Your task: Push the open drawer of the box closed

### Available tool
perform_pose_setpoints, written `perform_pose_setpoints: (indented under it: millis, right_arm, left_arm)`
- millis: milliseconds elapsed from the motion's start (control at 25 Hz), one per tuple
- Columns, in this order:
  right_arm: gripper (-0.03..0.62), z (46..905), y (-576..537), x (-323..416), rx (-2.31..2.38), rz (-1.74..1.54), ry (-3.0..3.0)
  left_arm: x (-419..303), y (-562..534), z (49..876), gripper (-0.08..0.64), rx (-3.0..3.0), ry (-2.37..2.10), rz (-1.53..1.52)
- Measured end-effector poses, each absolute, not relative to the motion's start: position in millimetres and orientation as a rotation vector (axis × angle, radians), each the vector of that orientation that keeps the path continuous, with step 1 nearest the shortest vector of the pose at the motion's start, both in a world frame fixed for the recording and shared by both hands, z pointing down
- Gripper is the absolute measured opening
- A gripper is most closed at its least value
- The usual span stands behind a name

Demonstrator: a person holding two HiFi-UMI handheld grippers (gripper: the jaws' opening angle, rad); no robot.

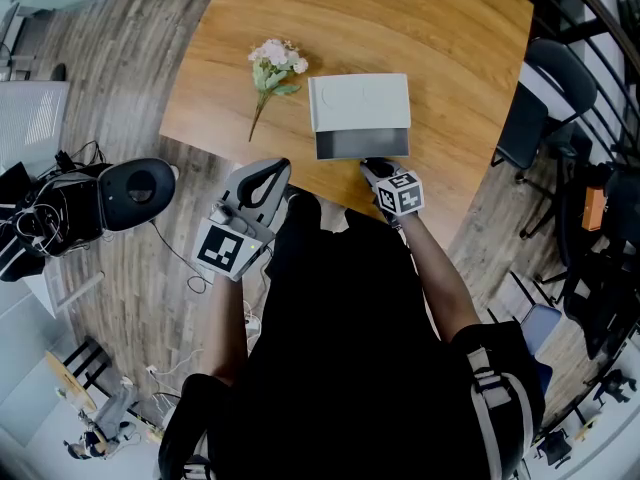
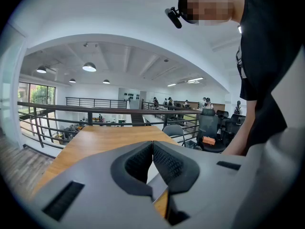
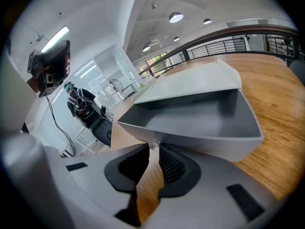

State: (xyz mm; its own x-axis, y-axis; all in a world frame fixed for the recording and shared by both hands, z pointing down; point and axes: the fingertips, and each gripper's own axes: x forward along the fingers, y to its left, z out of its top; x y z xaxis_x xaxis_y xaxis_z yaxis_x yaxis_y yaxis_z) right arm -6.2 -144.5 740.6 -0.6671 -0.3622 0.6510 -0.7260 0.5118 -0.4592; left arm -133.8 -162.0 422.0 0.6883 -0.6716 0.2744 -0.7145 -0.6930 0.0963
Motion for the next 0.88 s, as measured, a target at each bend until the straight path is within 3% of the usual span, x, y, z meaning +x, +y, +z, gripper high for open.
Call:
perform_pose_setpoints:
  millis: [880]
  right_arm:
    - [0.08,743.1,-164.9,-8.1,0.903,1.028,-2.283]
  left_arm:
    - [-139.7,-161.2,427.3,0.023,2.683,-1.143,0.321]
